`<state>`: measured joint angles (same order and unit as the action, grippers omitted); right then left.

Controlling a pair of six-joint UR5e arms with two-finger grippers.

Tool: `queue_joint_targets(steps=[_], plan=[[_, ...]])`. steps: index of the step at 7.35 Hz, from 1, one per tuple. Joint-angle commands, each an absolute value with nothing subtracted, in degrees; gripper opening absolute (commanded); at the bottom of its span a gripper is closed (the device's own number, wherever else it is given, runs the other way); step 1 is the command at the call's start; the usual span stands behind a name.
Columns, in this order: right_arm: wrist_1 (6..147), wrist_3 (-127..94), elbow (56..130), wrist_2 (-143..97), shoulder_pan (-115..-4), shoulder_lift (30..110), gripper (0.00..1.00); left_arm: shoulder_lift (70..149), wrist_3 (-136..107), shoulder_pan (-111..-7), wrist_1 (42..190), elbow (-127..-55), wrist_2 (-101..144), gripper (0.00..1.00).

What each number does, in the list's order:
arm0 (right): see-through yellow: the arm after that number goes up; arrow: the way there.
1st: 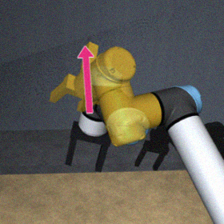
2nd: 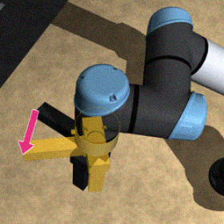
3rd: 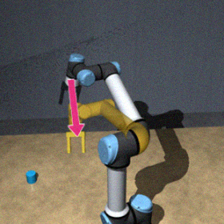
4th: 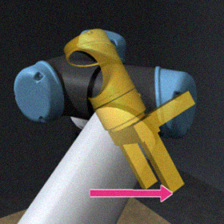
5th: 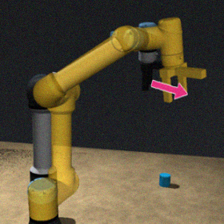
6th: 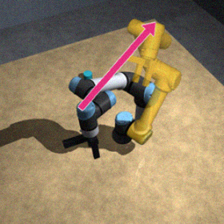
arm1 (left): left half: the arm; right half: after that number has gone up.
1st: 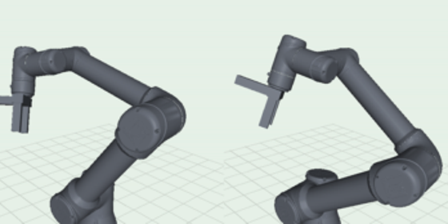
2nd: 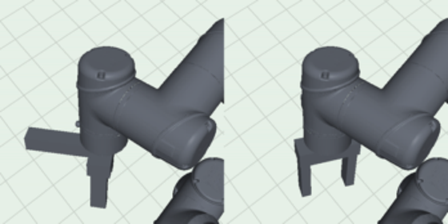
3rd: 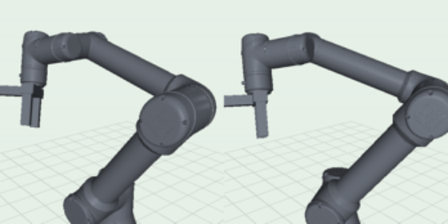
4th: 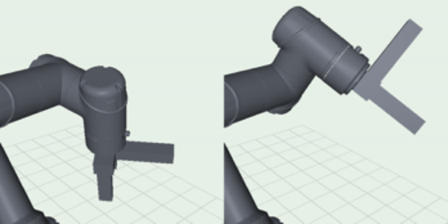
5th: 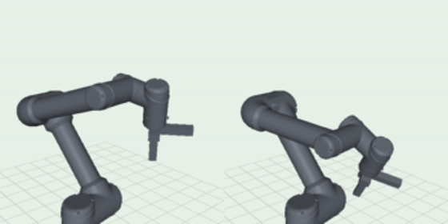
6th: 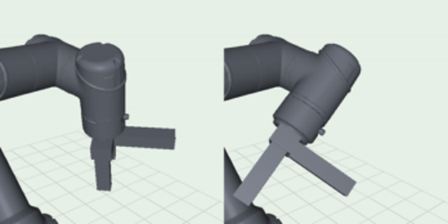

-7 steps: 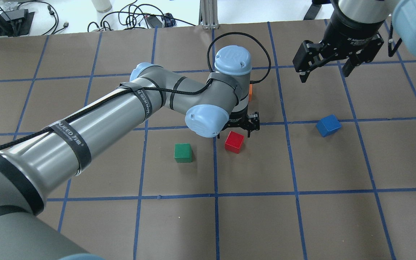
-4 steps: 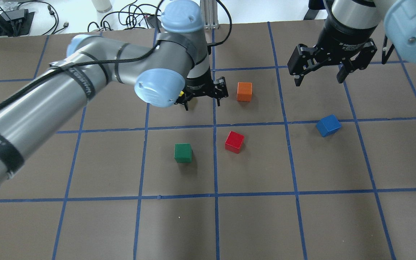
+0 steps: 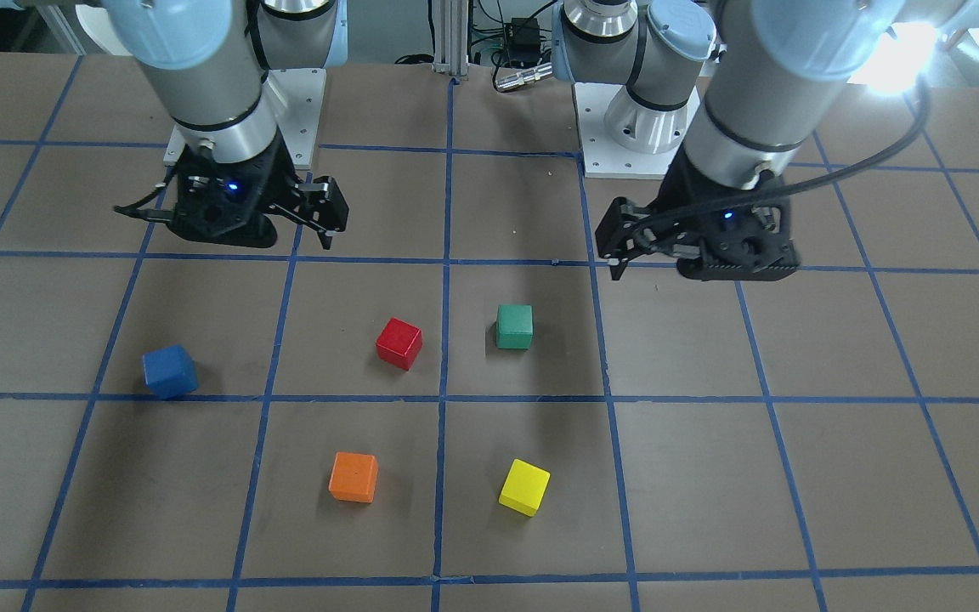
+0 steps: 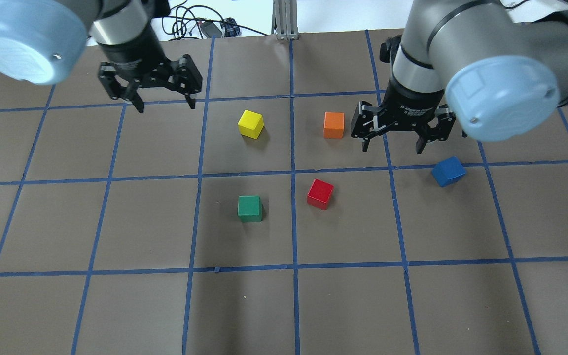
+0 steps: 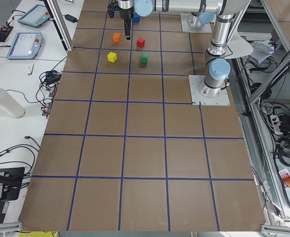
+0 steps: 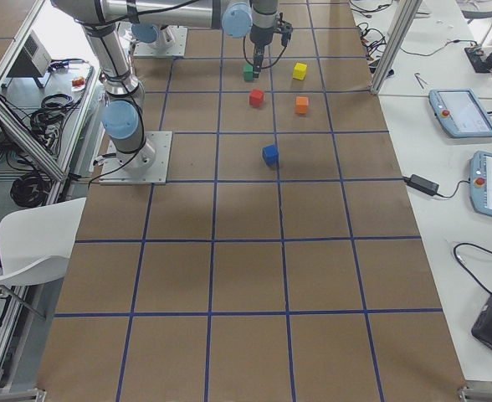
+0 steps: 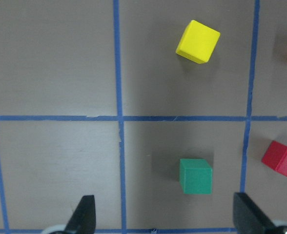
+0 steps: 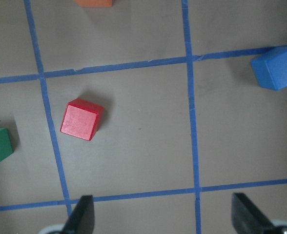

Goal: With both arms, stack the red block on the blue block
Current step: 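Open and raise the left gripper while the right gripper moves toward the red cube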

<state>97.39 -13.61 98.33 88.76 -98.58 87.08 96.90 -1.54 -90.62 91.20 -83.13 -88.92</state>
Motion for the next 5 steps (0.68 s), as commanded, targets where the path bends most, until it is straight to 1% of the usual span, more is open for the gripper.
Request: queue_joint_targets(steps=[1, 3, 5], plan=[[108.1, -19.6, 104.3, 88.4, -103.8, 83.2, 1.00, 92.5, 3.7, -86.1, 94.1, -83.1, -89.1, 1.00], [114.4, -27.4, 105.9, 89.0, -107.6, 78.2, 1.00, 90.7, 2.6, -86.6, 92.7, -89.6, -88.7, 1.00], [115.0, -30.7, 105.9, 89.2, -108.5, 75.7, 1.00, 90.7, 2.6, -86.7, 88.3, -93.3, -88.6, 1.00]])
